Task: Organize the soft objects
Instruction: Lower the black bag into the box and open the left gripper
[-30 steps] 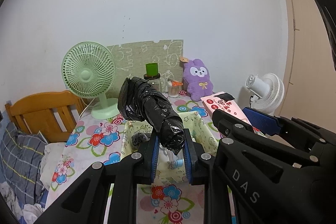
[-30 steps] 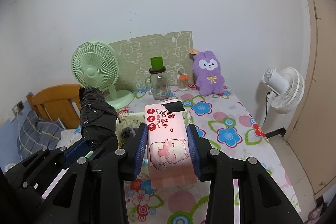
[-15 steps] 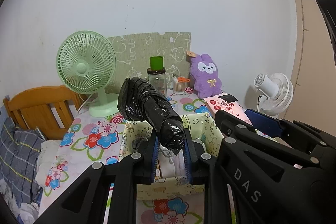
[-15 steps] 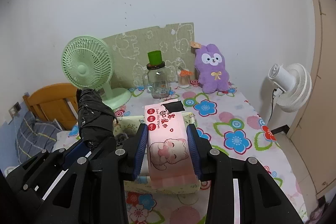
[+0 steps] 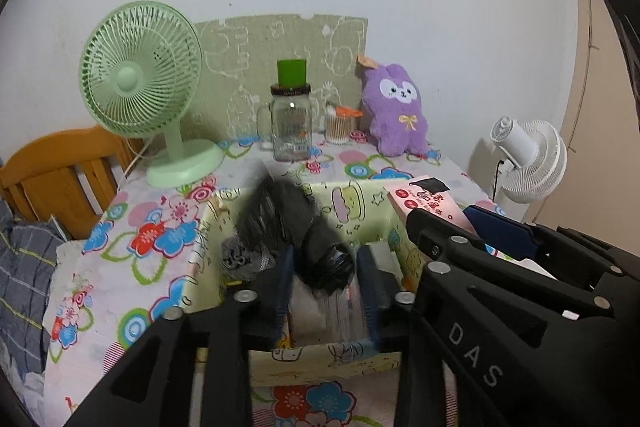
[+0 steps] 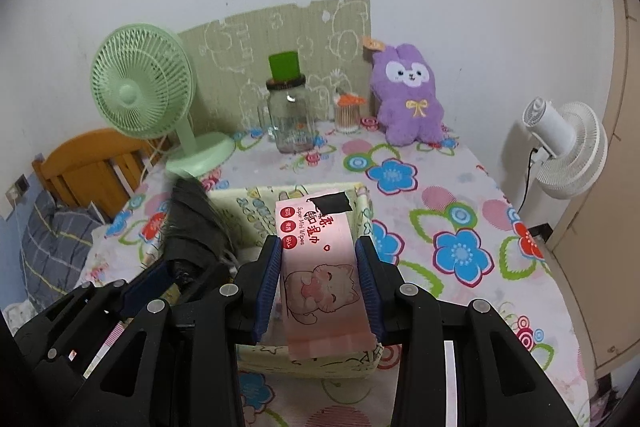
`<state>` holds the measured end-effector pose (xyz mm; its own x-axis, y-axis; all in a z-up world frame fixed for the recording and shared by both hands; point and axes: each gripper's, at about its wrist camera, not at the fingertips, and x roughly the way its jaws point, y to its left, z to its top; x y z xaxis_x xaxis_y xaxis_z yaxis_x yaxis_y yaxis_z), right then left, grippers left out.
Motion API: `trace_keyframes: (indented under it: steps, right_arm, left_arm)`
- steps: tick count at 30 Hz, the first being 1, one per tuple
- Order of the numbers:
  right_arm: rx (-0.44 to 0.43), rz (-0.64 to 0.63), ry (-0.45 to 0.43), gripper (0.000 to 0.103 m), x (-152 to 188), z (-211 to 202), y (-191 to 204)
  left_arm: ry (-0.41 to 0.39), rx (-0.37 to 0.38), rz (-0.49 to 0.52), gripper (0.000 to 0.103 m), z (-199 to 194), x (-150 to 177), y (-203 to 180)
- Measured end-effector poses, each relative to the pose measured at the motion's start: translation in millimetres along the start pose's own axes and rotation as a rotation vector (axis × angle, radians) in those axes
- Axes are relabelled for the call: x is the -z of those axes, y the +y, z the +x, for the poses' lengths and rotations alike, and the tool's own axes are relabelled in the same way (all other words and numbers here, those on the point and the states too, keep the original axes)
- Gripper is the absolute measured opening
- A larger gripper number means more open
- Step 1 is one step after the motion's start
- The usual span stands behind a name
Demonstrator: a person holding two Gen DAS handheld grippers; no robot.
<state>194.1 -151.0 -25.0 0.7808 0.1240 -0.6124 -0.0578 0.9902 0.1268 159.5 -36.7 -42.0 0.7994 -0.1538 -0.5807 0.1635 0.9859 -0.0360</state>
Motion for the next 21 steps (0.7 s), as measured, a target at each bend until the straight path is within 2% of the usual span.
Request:
trace_keyframes:
  steps: [1, 2, 4, 10, 21]
  right_arm:
    - [0.0, 0.0, 0.007, 0.041, 1.0, 3.1, -0.6]
    - [0.0, 0.0, 0.01, 0.041, 1.9, 4.3, -0.9]
    - [0.0, 0.004, 0.017, 0.041, 3.3, 7.9, -2.3]
    - [-0.012, 0.019, 0.026, 0.041, 3.6, 14.7, -3.5]
    - [-0.054, -0.024, -0.003, 0.041, -10.8, 23.7, 16.2]
  left_arm:
    - [0.005, 0.003, 0.005, 0.048, 1.5, 1.0, -0.8]
    - [0.016, 0.005, 0.009, 0.068, 3.8, 1.9, -1.4]
    - [0.025, 0.001, 0.006, 0.087, 6.9, 3.1, -1.4]
    - [0.061, 0.027, -0.017, 0.087, 13.1, 1.6, 3.9]
    - [0.063, -0.019, -0.044, 0.088, 18.6, -10.9, 20.4]
